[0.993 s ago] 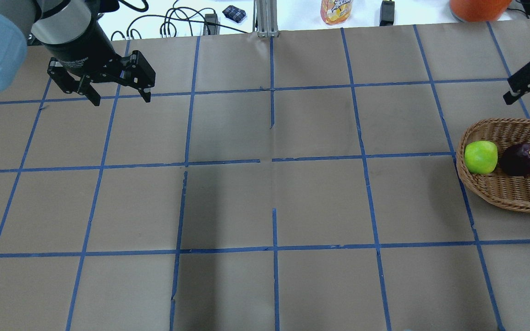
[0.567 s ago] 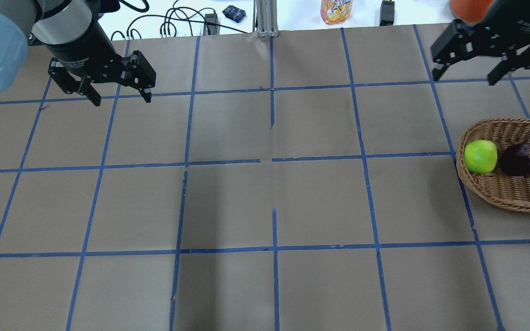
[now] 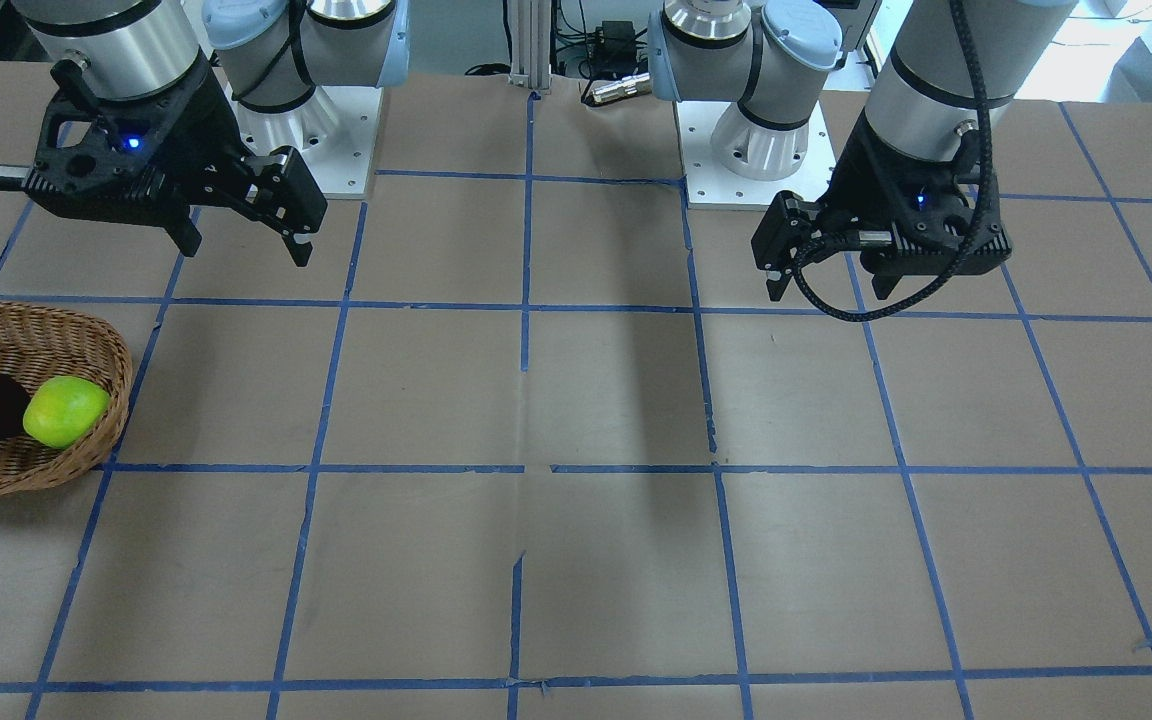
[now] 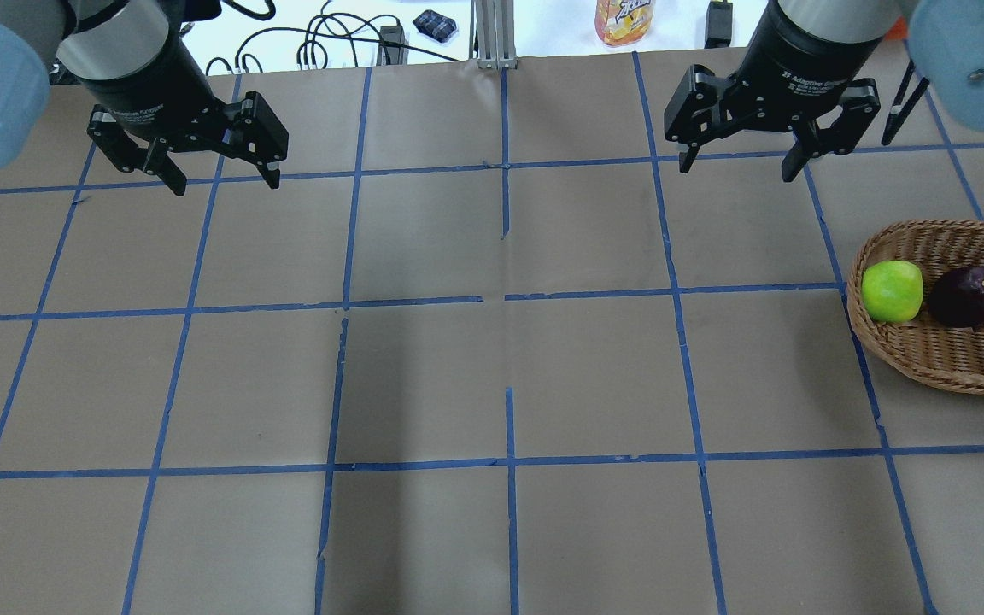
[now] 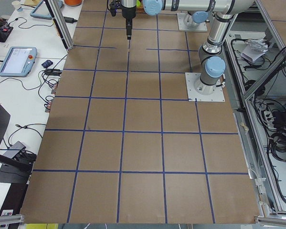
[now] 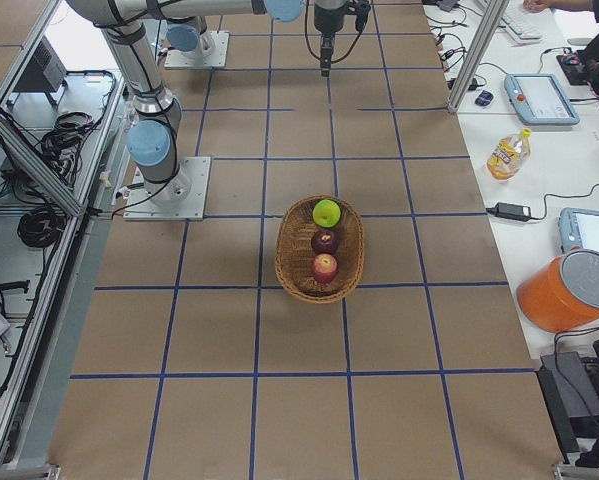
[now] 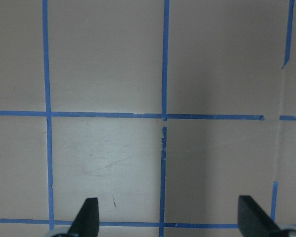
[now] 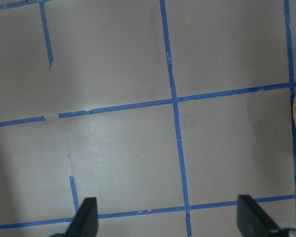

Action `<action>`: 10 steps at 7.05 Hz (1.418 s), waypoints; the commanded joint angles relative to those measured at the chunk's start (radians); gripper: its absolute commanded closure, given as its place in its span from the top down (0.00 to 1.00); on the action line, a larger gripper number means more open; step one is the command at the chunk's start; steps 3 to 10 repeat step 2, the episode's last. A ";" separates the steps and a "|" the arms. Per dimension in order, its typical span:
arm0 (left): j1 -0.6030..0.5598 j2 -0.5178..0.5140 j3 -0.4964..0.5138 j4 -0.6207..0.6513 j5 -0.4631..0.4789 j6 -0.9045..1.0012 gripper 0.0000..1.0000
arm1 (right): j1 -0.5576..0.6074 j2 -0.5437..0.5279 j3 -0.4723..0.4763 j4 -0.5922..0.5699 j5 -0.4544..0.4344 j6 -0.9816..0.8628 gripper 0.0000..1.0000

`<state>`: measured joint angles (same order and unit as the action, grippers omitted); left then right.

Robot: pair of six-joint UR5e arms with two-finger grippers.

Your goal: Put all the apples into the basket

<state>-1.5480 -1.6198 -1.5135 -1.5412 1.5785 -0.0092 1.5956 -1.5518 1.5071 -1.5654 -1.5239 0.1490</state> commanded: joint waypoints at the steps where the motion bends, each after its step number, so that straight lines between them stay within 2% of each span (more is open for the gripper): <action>1: -0.001 0.003 0.013 -0.010 0.000 0.000 1.00 | 0.003 0.001 0.001 -0.016 -0.002 0.001 1.00; 10: -0.001 0.003 0.013 -0.013 0.002 0.000 1.00 | 0.003 0.001 0.001 -0.016 -0.002 0.003 1.00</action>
